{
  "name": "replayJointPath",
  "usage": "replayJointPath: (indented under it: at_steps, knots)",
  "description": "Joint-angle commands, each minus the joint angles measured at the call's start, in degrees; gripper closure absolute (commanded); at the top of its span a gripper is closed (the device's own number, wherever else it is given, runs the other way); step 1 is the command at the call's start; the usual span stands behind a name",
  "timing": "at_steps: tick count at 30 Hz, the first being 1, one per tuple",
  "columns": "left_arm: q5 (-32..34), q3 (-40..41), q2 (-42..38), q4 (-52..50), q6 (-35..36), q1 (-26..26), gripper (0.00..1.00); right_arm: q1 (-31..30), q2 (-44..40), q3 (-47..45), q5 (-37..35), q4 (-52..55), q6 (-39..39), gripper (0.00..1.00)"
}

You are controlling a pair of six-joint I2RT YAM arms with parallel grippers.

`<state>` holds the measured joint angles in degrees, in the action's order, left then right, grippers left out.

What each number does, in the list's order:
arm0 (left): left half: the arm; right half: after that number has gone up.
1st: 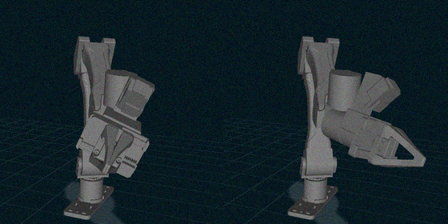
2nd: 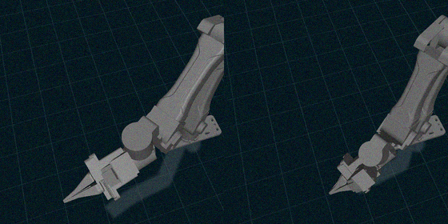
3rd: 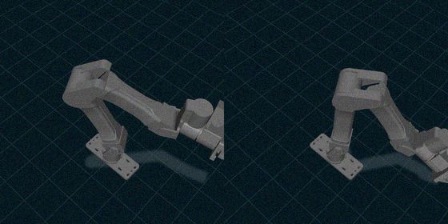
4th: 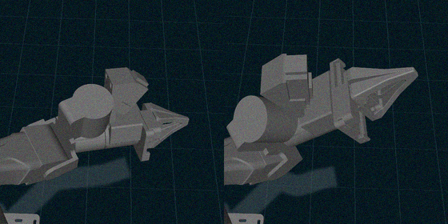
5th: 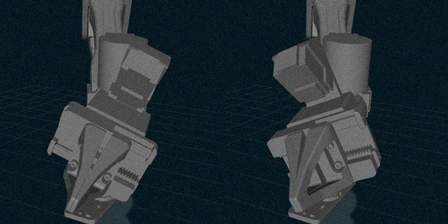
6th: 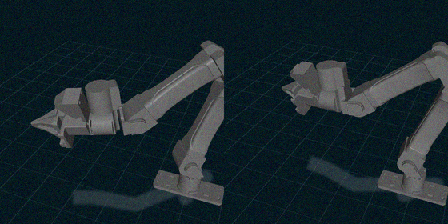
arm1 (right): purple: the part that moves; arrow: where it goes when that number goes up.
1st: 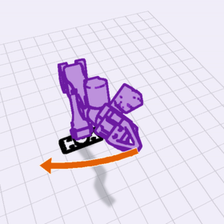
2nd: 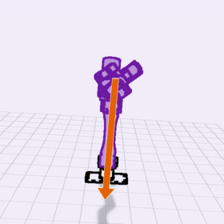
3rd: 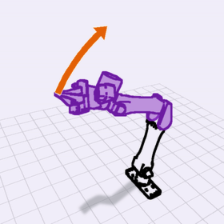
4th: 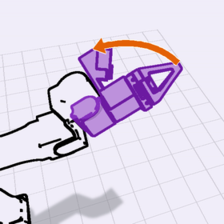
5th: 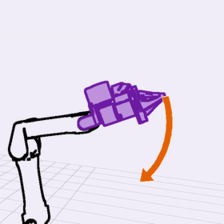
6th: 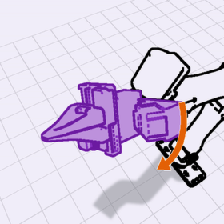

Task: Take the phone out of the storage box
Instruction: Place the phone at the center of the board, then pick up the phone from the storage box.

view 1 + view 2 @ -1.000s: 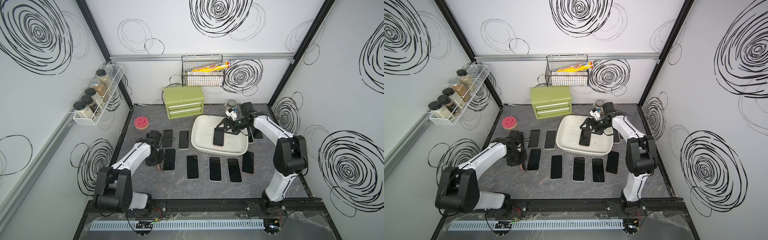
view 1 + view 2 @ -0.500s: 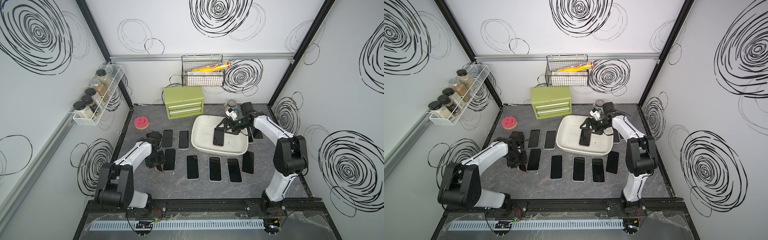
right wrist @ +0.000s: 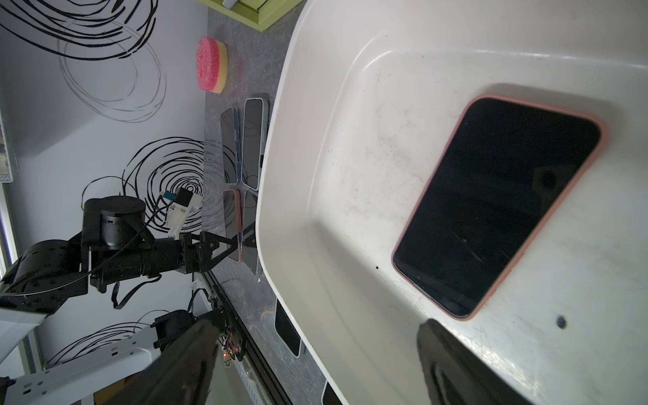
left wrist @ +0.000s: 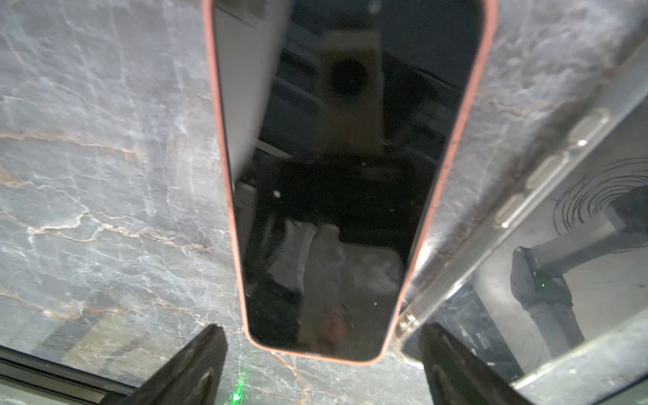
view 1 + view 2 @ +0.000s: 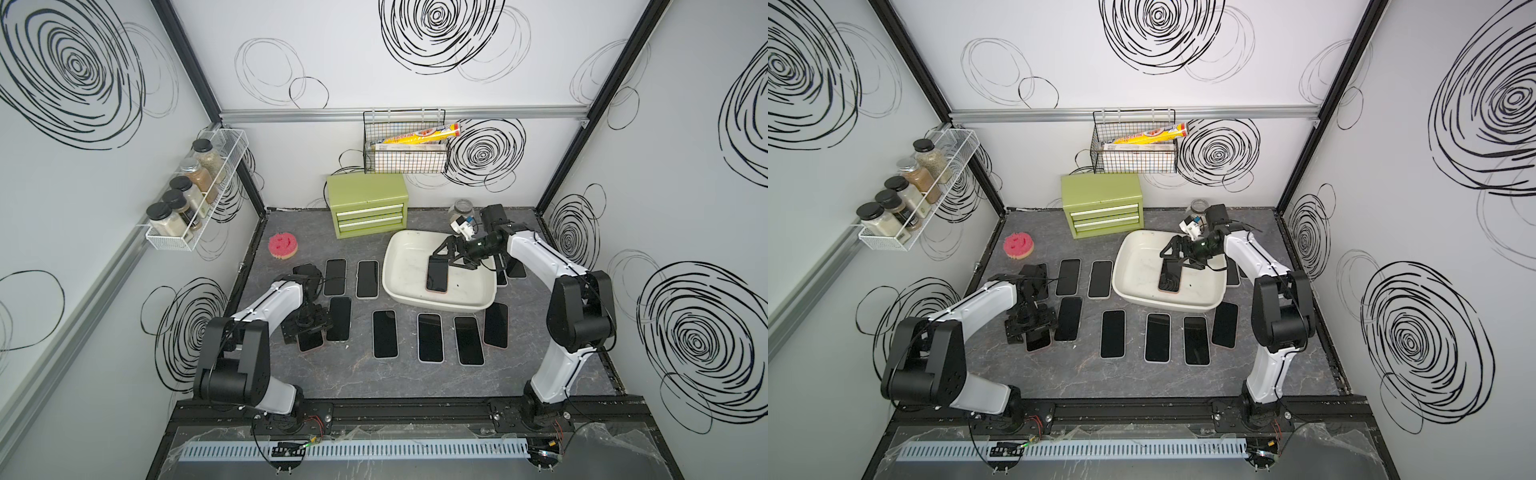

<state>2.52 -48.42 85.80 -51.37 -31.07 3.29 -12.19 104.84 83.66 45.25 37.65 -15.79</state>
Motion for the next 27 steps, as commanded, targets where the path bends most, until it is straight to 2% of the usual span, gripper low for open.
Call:
replayJointPath:
  at_steps: [1, 7, 12, 15, 22, 27]
  knots:
    - [1.3, -0.3, 0.6, -1.9, -0.6, -0.6, 0.07, 0.0, -1.5, -0.1, 0.5, 0.2, 0.9, 0.07]
    - [2.7, -2.2, -3.7, -2.8, -1.4, -0.2, 0.06, 0.0, -1.8, 0.1, 0.1, 0.8, 1.0, 0.06]
    - [0.8, -9.1, -10.2, -4.0, -4.7, 2.3, 0.05, 0.0, -1.8, 2.2, -1.8, 2.8, 1.0, 0.07]
    - [1.0, -13.7, -11.4, -2.9, -7.9, 8.0, 0.05, 0.0, -1.7, 5.1, -7.6, 6.0, 1.3, 0.06]
    - [-0.8, -18.4, -8.3, 6.6, -12.8, 23.5, 0.05, -1.8, 0.8, 10.0, -31.1, 14.6, 2.4, 0.03]
    - [-4.1, -20.5, -6.8, 15.8, -11.3, 28.0, 0.04, -7.4, 5.5, 12.2, -38.1, 16.4, 1.0, 0.0]
